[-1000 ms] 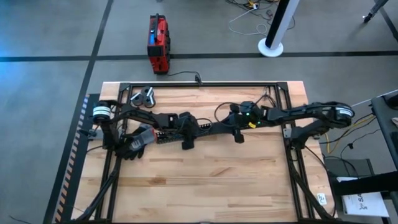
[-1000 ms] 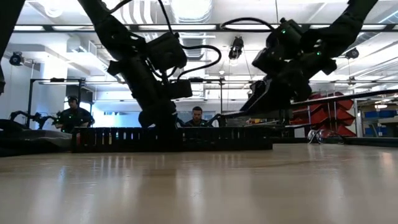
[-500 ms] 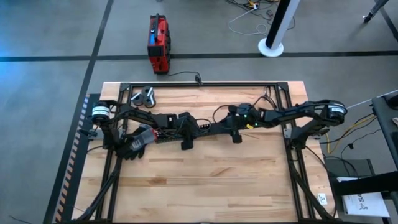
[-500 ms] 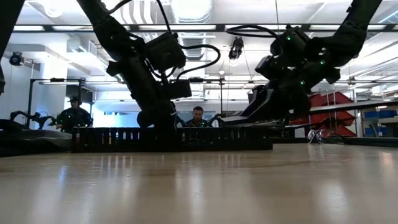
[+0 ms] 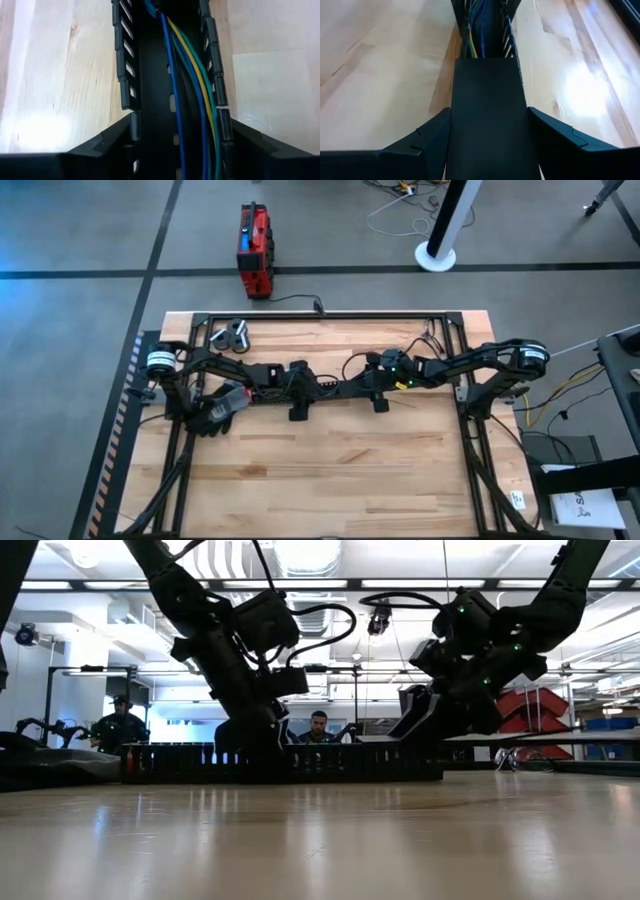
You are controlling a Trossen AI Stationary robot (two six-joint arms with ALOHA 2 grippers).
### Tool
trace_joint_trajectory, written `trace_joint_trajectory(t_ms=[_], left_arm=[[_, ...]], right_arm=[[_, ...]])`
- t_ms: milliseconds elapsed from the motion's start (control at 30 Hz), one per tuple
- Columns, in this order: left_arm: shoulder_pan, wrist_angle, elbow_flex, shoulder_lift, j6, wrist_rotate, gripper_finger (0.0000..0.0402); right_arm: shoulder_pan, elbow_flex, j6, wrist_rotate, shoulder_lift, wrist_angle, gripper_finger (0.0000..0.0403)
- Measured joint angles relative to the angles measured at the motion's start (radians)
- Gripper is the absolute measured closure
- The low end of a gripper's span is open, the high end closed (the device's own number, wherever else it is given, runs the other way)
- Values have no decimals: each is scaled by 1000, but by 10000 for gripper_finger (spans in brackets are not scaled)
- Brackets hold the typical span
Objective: Ziptie cables
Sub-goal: Close the black cable duct
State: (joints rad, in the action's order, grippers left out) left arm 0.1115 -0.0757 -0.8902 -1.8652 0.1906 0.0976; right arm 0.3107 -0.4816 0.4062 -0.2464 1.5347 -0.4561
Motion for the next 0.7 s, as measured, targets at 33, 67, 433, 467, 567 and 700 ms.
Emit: trace_joint_trajectory(t_ms=[33, 67, 433, 467, 567, 700], left_arm=[[-4, 1, 0, 0, 2, 5, 169], [-6, 1, 0, 0, 3, 10, 170], [-7, 6, 1, 0, 2, 18, 170], [-7, 6, 1, 0, 5, 19, 170], [-7, 9, 1, 0, 5, 26, 173], [-7, 11, 1, 0, 7, 34, 173]], right_arm=[[0, 0, 3, 4, -1, 0, 183], [0, 0, 4, 9, -3, 1, 183], [0, 0, -5, 52, -14, 1, 184], [2, 0, -20, 55, -14, 1, 184], [11, -6, -51, 74, -13, 13, 184], [15, -33, -55, 76, -13, 75, 184]])
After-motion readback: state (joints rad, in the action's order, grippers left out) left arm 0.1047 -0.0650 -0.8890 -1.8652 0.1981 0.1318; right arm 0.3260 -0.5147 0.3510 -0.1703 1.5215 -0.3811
